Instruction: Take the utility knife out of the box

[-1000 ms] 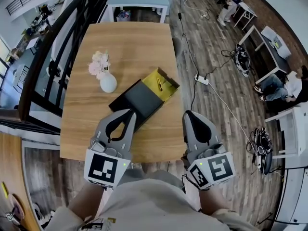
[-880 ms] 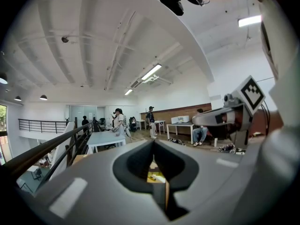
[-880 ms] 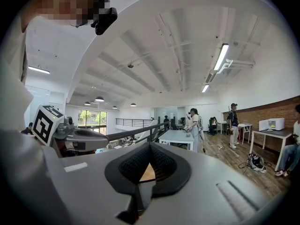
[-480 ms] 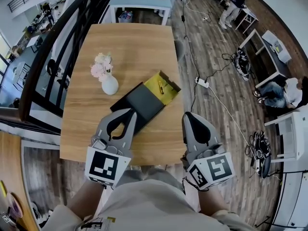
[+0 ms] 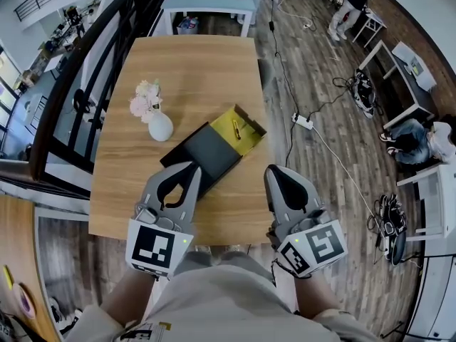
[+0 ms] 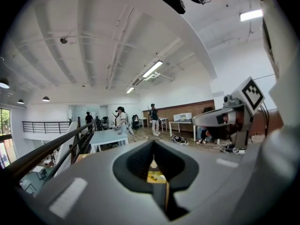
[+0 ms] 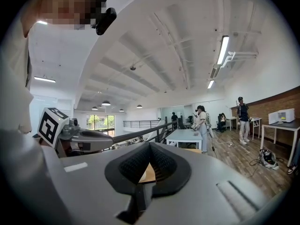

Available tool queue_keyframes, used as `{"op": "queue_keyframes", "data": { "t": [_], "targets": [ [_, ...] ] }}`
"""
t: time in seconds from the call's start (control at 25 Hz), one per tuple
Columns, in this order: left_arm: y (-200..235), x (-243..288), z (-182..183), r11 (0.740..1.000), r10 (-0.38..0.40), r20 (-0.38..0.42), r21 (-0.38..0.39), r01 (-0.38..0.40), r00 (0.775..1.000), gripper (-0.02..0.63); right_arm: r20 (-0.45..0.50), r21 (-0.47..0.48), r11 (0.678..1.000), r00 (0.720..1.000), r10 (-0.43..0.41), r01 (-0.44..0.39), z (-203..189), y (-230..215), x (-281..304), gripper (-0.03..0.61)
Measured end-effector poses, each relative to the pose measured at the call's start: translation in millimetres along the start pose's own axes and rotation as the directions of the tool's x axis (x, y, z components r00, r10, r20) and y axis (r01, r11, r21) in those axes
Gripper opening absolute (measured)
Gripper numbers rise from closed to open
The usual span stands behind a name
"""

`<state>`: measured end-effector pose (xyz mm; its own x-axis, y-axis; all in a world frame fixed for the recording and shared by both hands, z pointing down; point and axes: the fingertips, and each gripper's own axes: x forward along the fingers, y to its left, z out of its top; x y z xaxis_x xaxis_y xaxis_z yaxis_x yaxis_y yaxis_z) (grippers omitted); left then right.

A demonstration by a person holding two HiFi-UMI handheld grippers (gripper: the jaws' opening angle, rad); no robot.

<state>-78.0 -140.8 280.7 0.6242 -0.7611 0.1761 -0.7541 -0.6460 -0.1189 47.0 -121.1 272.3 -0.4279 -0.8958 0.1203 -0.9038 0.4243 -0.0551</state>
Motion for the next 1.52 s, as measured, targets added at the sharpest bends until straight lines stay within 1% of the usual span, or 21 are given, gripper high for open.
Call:
{"op": "queue_keyframes", "data": {
  "t": [0.08, 0.16, 0.32, 0.4, 0.52, 0.68, 0.84, 1.0, 1.16, 1.24, 1.4, 1.52],
  "targets": [
    [-3, 2, 5, 1.0, 0.009, 0.007, 0.008, -0.009, 1.0, 0.003, 0.008, 0.008, 0.999, 0.999, 0.043, -0.043, 2, -4, 0, 0.002],
    [-2, 6, 10, 1.0, 0.024, 0.016, 0.018, -0.024, 1.0, 0.003, 0.017, 0.002, 0.998, 0.998, 0.061, -0.061, 5, -12, 3, 0.002],
    [8, 15, 14, 0.998, 0.053, 0.022, 0.028, -0.053, 0.998, 0.003, 0.012, -0.011, 0.998, 0.998, 0.059, -0.059, 8, -30, 17, 0.003],
    [15, 20, 19, 0.997, 0.068, 0.032, 0.03, -0.069, 0.997, 0.002, 0.005, -0.011, 0.998, 0.998, 0.063, -0.063, 9, -37, 27, 0.037],
    [25, 27, 24, 0.995, 0.084, 0.042, 0.042, -0.086, 0.996, 0.003, -0.01, -0.018, 0.998, 0.998, 0.065, -0.065, 7, -46, 44, 0.049],
    [37, 41, 23, 0.994, 0.098, 0.055, 0.041, -0.101, 0.994, 0.002, -0.049, -0.032, 0.997, 0.996, 0.072, -0.073, -2, -56, 72, 0.074],
    [46, 66, 16, 0.995, 0.089, 0.05, 0.04, -0.091, 0.995, 0.003, -0.087, -0.003, 0.996, 0.992, 0.093, -0.094, -17, -68, 107, 0.094],
    [54, 96, 1, 0.997, 0.073, 0.028, 0.023, -0.074, 0.997, 0.002, -0.159, 0.012, 0.997, 0.984, 0.083, -0.082, -47, -87, 146, 0.095],
    [58, 125, -28, 0.999, 0.043, -0.008, 0.016, -0.042, 0.999, 0.002, -0.258, 0.057, 0.997, 0.964, 0.064, -0.051, -96, -108, 182, 0.101],
    [62, 139, -43, 0.999, 0.033, -0.027, 0.006, -0.033, 0.999, 0.003, -0.292, 0.087, 0.996, 0.955, 0.05, -0.025, -119, -119, 197, 0.11],
    [74, 162, -72, 0.997, 0.035, -0.056, -0.072, -0.039, 0.998, 0.003, -0.353, 0.104, 0.995, 0.935, 0.033, 0.004, -155, -134, 222, 0.109],
    [83, 179, -97, 0.994, 0.038, -0.103, -0.098, -0.048, 0.994, 0.003, -0.416, 0.096, 0.995, 0.909, 0.026, 0.016, -187, -143, 240, 0.114]
  ]
}}
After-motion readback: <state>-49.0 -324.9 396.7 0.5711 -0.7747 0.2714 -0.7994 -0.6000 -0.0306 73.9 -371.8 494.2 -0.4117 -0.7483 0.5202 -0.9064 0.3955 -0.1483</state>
